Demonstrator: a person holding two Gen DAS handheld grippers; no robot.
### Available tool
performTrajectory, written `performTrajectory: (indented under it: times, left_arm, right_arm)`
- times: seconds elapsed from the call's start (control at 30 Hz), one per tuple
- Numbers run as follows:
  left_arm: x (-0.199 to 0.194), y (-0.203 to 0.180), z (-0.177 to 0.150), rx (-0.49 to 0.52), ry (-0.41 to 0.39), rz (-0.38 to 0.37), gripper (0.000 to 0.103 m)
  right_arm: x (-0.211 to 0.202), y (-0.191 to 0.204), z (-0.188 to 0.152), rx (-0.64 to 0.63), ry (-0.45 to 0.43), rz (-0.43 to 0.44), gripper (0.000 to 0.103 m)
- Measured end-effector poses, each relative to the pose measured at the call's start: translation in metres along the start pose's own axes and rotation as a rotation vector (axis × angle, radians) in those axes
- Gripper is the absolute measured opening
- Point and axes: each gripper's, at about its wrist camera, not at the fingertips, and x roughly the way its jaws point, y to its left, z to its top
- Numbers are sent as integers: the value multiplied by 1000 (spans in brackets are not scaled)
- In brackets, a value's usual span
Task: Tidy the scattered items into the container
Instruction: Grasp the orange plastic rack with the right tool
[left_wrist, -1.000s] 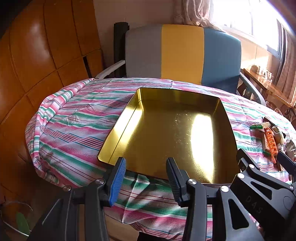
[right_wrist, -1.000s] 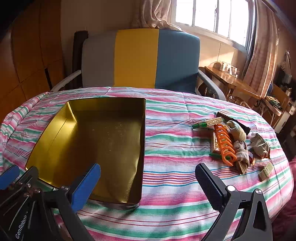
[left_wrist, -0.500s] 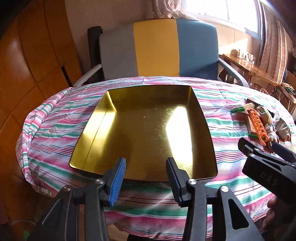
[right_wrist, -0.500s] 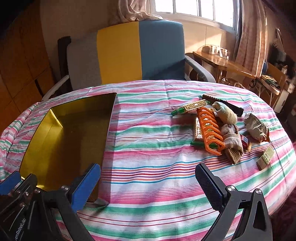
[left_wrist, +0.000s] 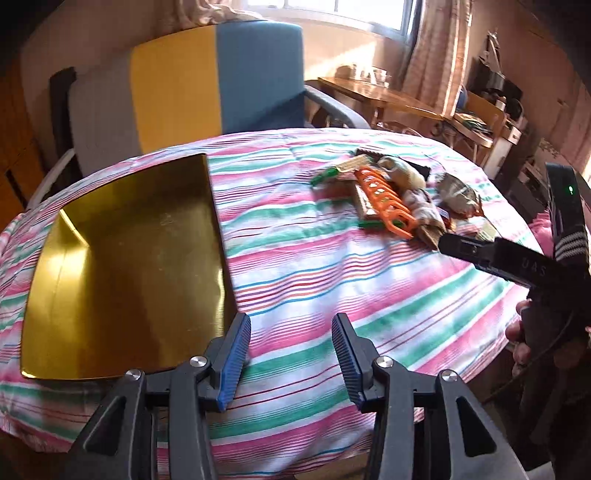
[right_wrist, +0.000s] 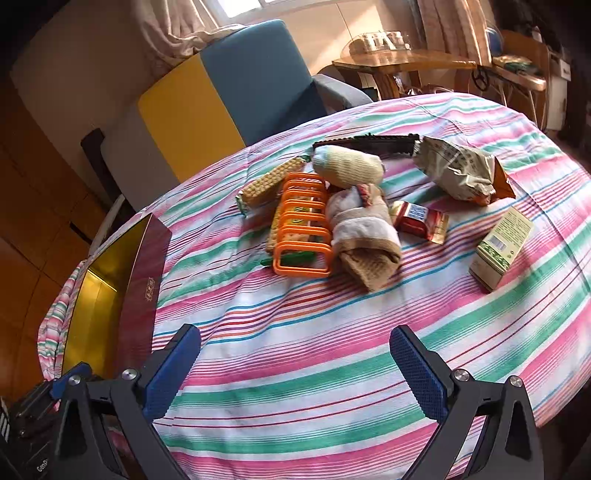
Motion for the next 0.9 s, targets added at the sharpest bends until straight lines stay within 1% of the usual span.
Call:
performTrajectory:
  times: [0.07,0.17,0.27,0.43,0.53,0.63,0.77,0.8,0.83,0.9]
  left_arm:
    - [8,-11,1,27,19,-39,50]
    - [18,-18,2,43,46,-69,51]
    - [25,-19,2,47,64,-77,52]
    - [36,-12,3,38,79,-82,52]
    - [40,-9,3,46,80,-98,52]
    - [43,-8,3,59,78,-113,52]
    - [46,-4,4,46,87,-139,52]
    - [47,-3,3,39,90,-146,52]
    - [47,-1,3,36,91,-151,52]
    - [46,0,1,31,93,-152,52]
  right_arm:
    - [-2,-9,9,3,4,46,103]
    - [3,-10,30,5,26,158,103]
    - [16,4,55,-48,34,183,103]
    - [57,32,88,-127,64,130,103]
    - [86,38,103,-144,94,62,103]
    - [113,39,116,-143,123,-13,103]
    - [144,33,128,-130,158,-79,103]
    - [151,30,131,-119,174,-82,103]
    - [156,28,133,-103,183,-55,103]
    - [157,28,135,-94,194,45,103]
